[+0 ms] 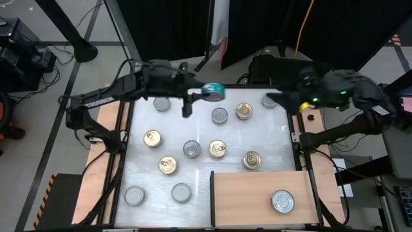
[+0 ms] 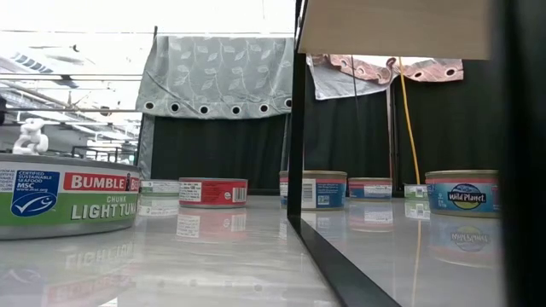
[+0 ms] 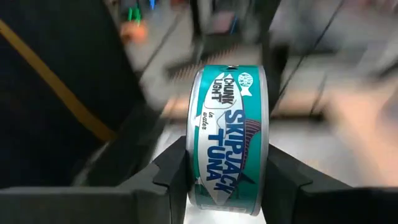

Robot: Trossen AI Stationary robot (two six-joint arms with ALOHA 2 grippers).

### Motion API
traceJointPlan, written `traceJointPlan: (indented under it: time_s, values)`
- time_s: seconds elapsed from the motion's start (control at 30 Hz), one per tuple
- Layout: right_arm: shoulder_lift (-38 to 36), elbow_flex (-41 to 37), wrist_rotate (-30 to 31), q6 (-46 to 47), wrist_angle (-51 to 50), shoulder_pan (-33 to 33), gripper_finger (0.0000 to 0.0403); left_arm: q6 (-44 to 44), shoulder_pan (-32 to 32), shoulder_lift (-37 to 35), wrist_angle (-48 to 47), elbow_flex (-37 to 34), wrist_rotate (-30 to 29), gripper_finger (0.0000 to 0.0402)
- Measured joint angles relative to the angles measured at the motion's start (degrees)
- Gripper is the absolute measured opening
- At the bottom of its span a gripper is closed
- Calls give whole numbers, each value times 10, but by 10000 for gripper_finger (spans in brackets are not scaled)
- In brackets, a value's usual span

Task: Stack canned seafood by type on shelf
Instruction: Put the green-blue tuna can on the shelf

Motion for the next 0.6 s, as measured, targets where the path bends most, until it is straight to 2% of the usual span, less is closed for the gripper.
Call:
traceJointPlan:
  time_s: [0.2, 0.37, 0.53, 0.6]
  values:
    - [-41, 0, 8, -13, 77, 0, 352, -156, -85, 33, 224, 2, -48, 143]
    - [-61, 0, 11, -24, 88, 0, 352, -288, -124, 92, 381, 2, -75, 143]
    - [-82, 0, 87, -16, 90, 0, 352, -444, -159, 165, 488, 2, -74, 143]
    - [-88, 0, 95, -5, 103, 0, 352, -488, -172, 187, 506, 5, -74, 143]
